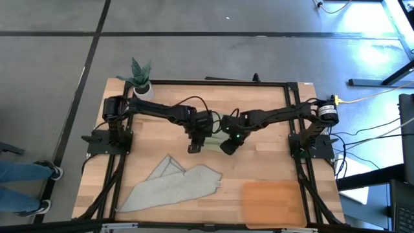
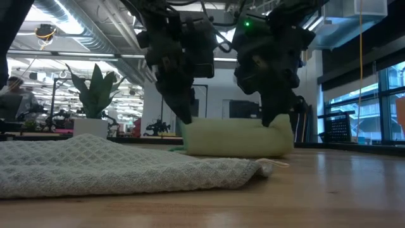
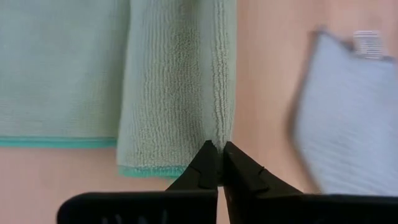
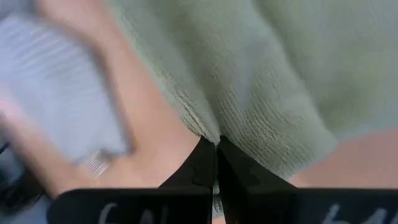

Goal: Roll microfiber towels into tight, uniform cylinder then place into a basket
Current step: Roll the green microfiber towel

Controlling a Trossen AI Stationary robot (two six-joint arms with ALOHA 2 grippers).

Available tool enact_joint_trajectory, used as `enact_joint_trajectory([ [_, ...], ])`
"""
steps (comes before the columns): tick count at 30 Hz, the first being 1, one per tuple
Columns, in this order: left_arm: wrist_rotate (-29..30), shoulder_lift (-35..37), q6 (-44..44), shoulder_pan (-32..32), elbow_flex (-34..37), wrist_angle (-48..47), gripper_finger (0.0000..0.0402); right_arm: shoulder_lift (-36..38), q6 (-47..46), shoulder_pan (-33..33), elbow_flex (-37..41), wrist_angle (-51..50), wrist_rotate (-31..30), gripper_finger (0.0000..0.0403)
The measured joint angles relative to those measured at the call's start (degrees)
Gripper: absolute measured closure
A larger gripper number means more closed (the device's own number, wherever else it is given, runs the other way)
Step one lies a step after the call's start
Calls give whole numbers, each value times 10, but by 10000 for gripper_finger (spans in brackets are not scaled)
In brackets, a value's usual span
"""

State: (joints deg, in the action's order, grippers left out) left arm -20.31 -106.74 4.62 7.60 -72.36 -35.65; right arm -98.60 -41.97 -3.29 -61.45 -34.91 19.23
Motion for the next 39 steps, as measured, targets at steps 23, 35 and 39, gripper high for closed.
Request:
enact_joint_trajectory([
  [23,16,1,-14,-13,1,-16,401,0,-72,14,0,16,-73,393],
  [35,-167,15,0,-32,-1,-72,401,0,16,41,-1,72,111,393],
  [39,-160,16,5,-43,0,-75,401,0,-24,45,-1,74,55,393],
])
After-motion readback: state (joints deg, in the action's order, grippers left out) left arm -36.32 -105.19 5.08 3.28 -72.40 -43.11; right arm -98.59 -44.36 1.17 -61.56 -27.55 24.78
